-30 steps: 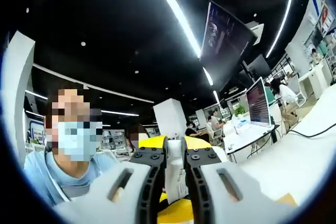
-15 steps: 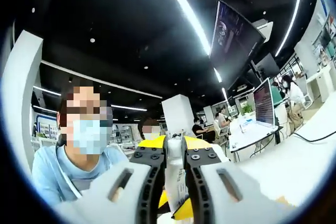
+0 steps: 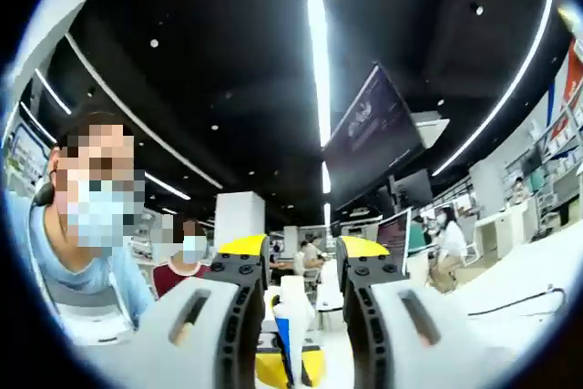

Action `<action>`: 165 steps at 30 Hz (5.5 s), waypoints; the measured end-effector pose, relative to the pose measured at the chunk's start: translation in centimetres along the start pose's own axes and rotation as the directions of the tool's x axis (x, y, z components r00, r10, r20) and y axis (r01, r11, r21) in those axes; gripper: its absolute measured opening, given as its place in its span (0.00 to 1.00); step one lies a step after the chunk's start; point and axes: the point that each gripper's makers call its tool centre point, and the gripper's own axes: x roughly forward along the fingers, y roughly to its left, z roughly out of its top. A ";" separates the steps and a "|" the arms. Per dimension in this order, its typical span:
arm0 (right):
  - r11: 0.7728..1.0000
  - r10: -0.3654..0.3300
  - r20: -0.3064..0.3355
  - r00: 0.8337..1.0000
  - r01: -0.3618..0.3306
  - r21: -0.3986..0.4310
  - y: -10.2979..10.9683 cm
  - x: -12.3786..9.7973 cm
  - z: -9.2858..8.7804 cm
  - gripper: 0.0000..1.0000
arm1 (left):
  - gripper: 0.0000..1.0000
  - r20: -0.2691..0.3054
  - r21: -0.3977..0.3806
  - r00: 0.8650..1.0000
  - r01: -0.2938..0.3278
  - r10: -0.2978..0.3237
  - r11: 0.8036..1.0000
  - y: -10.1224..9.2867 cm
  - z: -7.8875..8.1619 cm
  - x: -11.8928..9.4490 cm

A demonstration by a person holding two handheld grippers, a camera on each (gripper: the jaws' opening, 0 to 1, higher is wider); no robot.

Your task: Pick up the toothpaste unscrew the cap squeeze it onto the small board screw the cap back on and return it to the table

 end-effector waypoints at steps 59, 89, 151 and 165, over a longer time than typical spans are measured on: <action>0.802 0.419 0.028 0.907 -0.385 0.457 6.2 0.3 -2.2 0.11 | 0.05 0.123 -0.377 0.872 0.483 -0.474 0.791 -7.7 1.0 -1.0; 0.894 -0.437 -0.227 0.870 0.392 -0.218 -3.3 1.0 -4.5 0.33 | 0.05 -0.103 0.012 0.921 -0.376 0.375 0.926 6.6 -1.2 -2.1; 0.851 0.448 -0.004 0.894 -0.426 0.308 6.9 -0.5 -2.9 0.12 | 0.07 0.157 -0.413 0.852 0.517 -0.500 0.750 -7.6 0.1 -0.6; 0.959 -0.108 0.009 0.994 0.107 -0.264 -0.8 0.5 -1.1 0.37 | 0.05 0.031 -0.091 0.999 -0.008 0.011 0.996 0.6 -0.4 -0.1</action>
